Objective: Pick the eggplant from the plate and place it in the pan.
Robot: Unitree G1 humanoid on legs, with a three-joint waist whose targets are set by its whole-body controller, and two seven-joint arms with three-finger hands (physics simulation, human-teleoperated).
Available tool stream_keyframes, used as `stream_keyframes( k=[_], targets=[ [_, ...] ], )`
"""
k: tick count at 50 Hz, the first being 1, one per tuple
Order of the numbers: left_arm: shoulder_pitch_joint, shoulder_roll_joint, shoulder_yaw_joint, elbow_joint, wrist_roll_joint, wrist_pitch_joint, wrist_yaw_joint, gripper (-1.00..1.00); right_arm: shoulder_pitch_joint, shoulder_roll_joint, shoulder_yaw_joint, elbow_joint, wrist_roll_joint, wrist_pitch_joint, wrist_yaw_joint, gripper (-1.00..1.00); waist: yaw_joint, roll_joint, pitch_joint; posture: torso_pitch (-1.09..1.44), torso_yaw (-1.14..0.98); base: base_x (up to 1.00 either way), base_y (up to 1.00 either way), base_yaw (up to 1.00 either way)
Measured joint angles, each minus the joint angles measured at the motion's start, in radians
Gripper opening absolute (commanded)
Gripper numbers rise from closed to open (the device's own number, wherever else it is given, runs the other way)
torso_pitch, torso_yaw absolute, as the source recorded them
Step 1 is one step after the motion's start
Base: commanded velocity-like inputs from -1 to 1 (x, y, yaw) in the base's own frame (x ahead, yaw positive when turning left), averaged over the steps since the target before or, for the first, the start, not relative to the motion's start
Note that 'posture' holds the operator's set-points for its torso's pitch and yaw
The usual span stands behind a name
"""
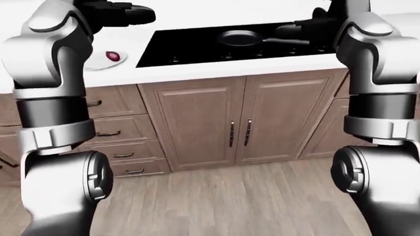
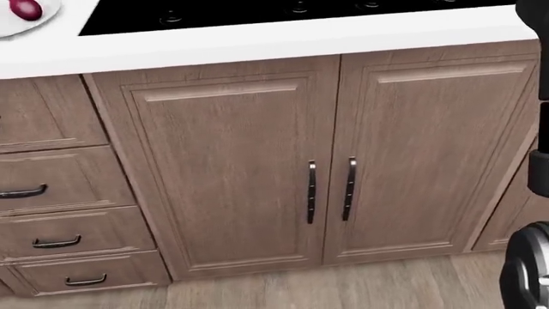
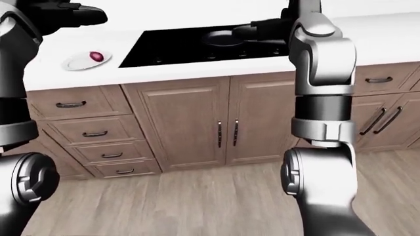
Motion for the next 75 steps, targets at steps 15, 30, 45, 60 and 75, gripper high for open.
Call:
stream_keyframes(
  k=[15, 30, 45, 60, 75],
  targets=[
    [0.031, 0.004, 0.008, 0.007, -0.001, 0.003, 0.012, 1.00, 0.010, 0.018, 0.011, -0.014, -0.006, -0.006, 0.010, 1.00, -0.001, -0.063, 0.003, 0.00, 0.00, 0.00, 0.38, 0.00],
    [0.030, -0.017, -0.008, -0.010, 0.006, -0.008, 0.005, 1.00, 0.025, 0.013, 0.005, 0.005, -0.031, -0.018, 0.013, 1.00, -0.001, 0.049, -0.006, 0.00, 0.00, 0.00, 0.38, 0.00],
    [0.056, -0.012, -0.002, -0.022, 0.016, -0.009, 0.006, 1.00, 0.026, 0.012, 0.030, 0.028, -0.064, -0.066, 0.017, 1.00, 0.011, -0.061, 0.010, 0.00, 0.00, 0.00, 0.29, 0.00],
    [0.055, -0.013, 0.006, -0.016, 0.026, -0.017, -0.001, 1.00, 0.046, 0.031, -0.005, -0.005, -0.038, -0.051, 0.020, 1.00, 0.019, -0.028, 0.009, 0.00, 0.00, 0.02, 0.00, 0.21],
    [0.060, -0.007, 0.008, 0.011, 0.022, 0.006, 0.001, 1.00, 0.052, 0.030, 0.020, 0.001, -0.037, -0.064, 0.016, 1.00, 0.020, -0.043, -0.006, 0.00, 0.00, 0.00, 0.06, 0.00]
  ],
)
